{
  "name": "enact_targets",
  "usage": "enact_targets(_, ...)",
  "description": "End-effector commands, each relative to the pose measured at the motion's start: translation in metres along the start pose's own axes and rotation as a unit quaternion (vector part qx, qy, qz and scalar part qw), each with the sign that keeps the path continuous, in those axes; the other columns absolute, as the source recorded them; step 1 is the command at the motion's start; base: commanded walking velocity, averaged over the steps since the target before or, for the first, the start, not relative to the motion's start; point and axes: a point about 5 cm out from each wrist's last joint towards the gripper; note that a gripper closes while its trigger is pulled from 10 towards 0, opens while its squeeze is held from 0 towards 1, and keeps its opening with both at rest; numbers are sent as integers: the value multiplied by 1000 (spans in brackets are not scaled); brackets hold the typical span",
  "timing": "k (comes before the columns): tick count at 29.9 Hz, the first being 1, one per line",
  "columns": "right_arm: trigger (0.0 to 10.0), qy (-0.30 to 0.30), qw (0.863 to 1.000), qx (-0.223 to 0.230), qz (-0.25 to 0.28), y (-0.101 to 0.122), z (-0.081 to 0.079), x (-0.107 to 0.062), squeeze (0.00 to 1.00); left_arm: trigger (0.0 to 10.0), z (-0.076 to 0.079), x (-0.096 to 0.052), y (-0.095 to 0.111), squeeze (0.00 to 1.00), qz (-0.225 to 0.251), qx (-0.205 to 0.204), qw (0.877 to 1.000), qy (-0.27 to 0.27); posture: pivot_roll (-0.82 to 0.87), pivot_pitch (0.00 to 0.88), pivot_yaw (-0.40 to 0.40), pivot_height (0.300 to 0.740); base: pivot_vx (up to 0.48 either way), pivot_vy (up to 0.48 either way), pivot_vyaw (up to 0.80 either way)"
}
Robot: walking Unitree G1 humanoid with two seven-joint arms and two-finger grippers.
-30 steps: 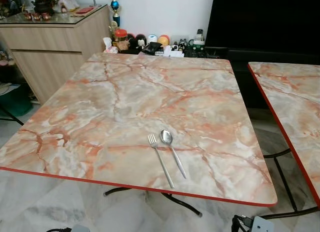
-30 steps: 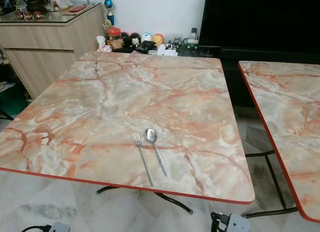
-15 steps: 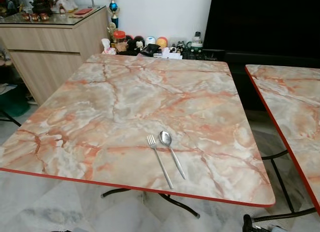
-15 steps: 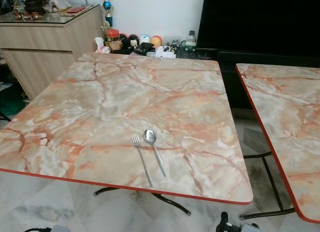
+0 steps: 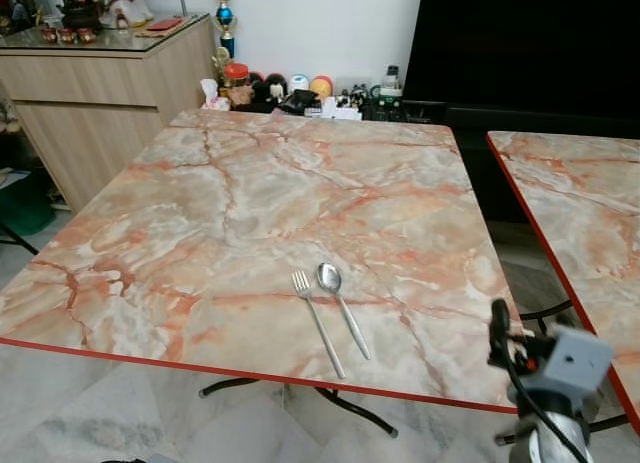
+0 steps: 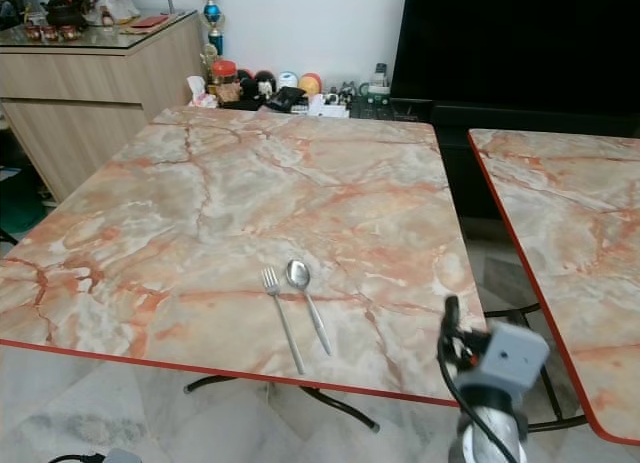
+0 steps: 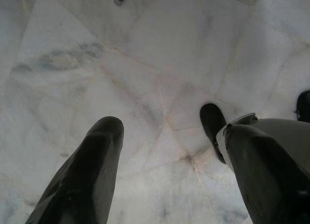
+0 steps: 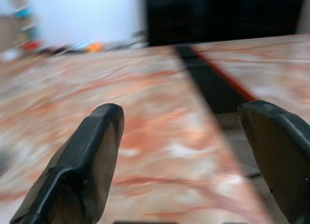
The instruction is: Setting the table
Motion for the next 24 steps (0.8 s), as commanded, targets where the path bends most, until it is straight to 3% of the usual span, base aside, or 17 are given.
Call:
enact_targets(1, 10000, 35, 999, -18, -31, -11, 1, 0, 0, 10000, -4, -2, -6, 0, -11, 1, 1000, 4, -26, 0, 1, 740, 0, 0, 0)
enact_targets(6, 10000, 61, 996, -55, -31, -12, 13, 8, 0, 10000, -7, -3, -7, 0, -13, 5, 1000, 8, -29, 0, 3, 740, 0, 0, 0)
enact_targets(12, 10000, 148, 985, -84, -2, -1, -3, 13, 0, 10000, -11, -4, -7, 0, -13, 7, 1000, 14, -21, 0, 3, 740, 0, 0, 0)
enact_targets(18, 10000, 143, 989, -46, 9, 4, -15, 17, 0, 10000, -9, -3, -9, 0, -17, 2, 1000, 15, -14, 0, 7, 740, 0, 0, 0)
enact_targets(24, 10000, 121, 992, -10, 11, 6, -20, 18, 0, 10000, -11, -5, -13, 0, -26, 11, 999, 19, -15, 0, 11, 740, 0, 476, 0)
Point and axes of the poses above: a point about 5 cm out from each wrist's last joint towards the gripper, its own x axis pointing out of the wrist towards the gripper, its own y axis along the axis of the wrist's last joint, z = x × y, and after that the axes turned 13 degrees about -x, right-handed
